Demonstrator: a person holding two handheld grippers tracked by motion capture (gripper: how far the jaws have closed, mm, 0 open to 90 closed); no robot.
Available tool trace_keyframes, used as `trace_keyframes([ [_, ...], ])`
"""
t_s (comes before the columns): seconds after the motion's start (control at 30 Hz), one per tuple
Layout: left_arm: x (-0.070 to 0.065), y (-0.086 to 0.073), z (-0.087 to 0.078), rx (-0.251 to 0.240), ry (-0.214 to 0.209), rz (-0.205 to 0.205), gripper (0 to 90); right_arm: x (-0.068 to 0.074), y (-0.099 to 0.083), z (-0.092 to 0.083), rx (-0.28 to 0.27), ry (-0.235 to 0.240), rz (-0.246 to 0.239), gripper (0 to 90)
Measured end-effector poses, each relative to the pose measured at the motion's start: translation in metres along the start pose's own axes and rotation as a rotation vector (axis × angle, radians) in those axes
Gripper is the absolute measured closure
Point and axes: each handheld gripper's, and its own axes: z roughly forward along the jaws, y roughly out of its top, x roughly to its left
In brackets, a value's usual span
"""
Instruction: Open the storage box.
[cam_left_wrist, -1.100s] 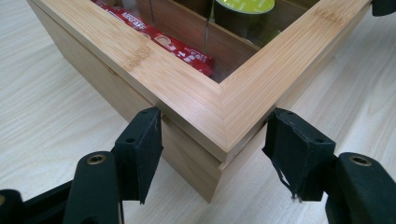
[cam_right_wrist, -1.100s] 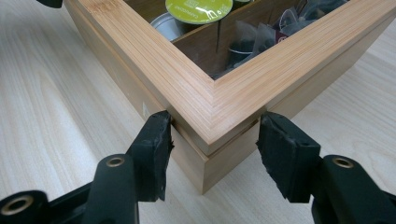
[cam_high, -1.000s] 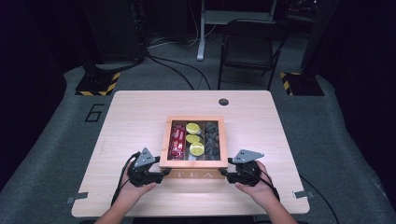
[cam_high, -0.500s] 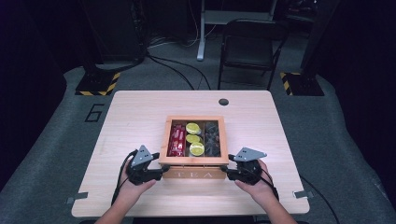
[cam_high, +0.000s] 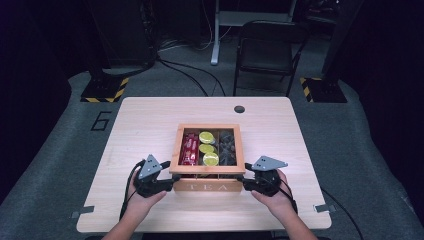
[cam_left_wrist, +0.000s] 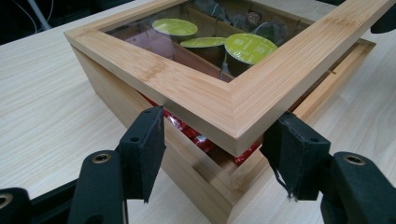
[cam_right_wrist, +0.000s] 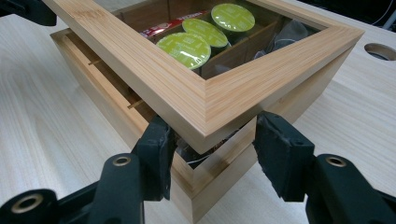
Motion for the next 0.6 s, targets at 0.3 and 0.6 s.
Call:
trace_keyframes([
  [0.3, 0.002, 0.013, -0.005, -0.016, 0.011, 0.008, 39.1, -0.005, 0.009, -0.004, -0.039, -0.013, 0.008, 46.2],
  [0.6, 0.008, 0.026, -0.006, -0.038, 0.01, -0.019, 39.2, -0.006, 0.023, -0.009, -0.066, -0.033, 0.014, 43.9],
])
